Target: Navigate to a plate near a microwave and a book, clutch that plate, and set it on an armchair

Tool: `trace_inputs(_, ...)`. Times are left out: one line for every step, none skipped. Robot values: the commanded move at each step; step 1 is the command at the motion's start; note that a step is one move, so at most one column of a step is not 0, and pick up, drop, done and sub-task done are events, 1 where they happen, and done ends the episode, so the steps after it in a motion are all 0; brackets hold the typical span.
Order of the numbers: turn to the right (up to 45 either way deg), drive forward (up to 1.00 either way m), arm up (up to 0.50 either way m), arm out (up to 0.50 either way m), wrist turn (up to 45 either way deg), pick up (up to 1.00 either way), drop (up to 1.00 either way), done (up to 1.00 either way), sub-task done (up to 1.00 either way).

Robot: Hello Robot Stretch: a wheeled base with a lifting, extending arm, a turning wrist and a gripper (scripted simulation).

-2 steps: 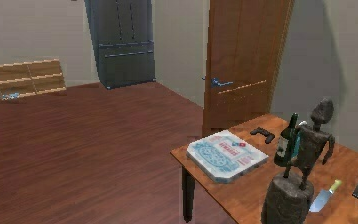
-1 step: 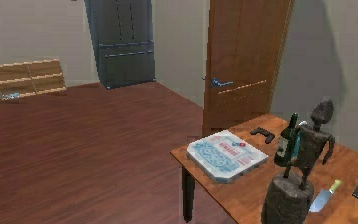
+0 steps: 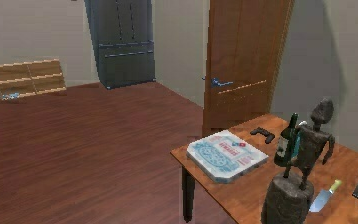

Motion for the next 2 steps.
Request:
trace_inputs(0.0, 0.0, 0.1, 0.0, 0.0, 0.0, 0.0, 0.0, 0.0)
trace_inputs(0.0, 0.0, 0.34, 0.0, 0.0, 0.0, 0.0, 0.0, 0.0)
